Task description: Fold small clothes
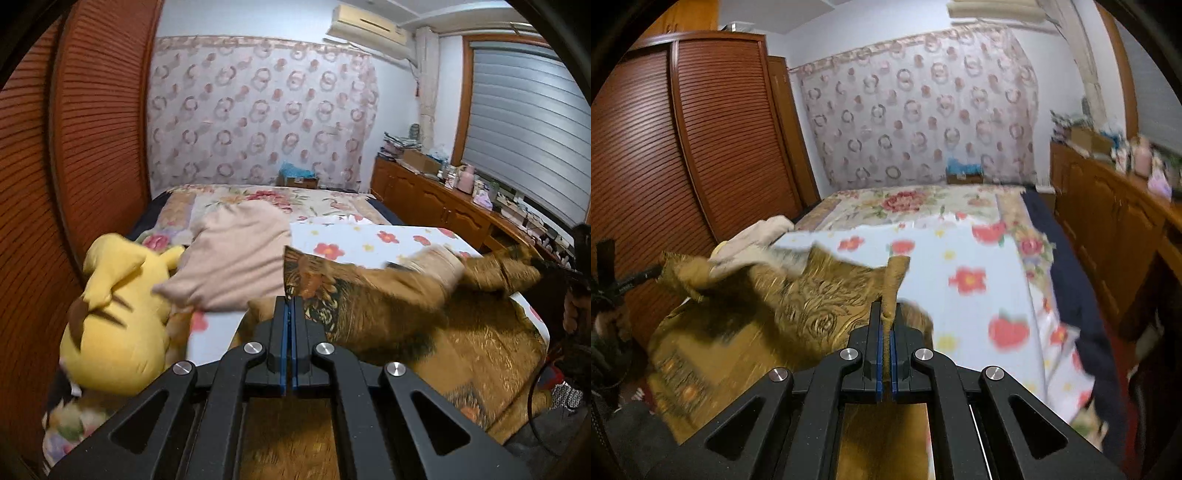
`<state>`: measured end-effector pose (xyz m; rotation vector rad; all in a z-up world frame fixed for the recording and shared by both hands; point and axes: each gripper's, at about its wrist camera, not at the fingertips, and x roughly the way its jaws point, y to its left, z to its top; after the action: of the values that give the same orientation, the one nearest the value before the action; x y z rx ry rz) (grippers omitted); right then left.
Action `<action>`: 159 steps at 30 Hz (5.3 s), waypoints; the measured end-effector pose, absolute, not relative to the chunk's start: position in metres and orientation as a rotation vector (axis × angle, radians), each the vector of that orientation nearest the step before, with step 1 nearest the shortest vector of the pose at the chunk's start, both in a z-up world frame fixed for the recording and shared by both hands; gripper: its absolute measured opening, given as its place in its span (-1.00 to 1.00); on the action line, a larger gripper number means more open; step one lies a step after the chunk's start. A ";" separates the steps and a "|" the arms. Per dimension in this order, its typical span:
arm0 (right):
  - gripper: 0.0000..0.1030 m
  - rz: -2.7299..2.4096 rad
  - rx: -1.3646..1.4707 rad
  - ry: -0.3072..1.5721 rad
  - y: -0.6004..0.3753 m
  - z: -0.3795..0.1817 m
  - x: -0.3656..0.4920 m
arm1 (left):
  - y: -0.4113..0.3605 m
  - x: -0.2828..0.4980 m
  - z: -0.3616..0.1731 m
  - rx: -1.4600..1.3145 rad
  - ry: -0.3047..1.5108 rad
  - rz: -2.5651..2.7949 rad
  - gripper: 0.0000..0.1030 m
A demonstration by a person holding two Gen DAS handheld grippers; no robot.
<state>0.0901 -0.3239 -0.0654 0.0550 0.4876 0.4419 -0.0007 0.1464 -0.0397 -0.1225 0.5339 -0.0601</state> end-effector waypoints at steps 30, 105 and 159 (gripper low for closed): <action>0.18 0.342 -0.170 0.586 -0.286 -0.062 0.126 | 0.184 0.065 -0.083 -0.044 0.723 0.017 0.35; -0.85 0.346 -0.080 0.593 -0.279 0.012 0.301 | 0.148 0.261 -0.007 -0.029 0.618 -0.080 -0.82; -0.12 0.207 0.055 0.725 -0.306 -0.019 0.385 | 0.143 0.305 -0.053 0.026 0.759 -0.058 -0.51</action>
<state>0.3846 -0.3062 -0.0191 0.0552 0.7254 0.2070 0.3048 0.1430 -0.0529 0.0256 0.7590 -0.0578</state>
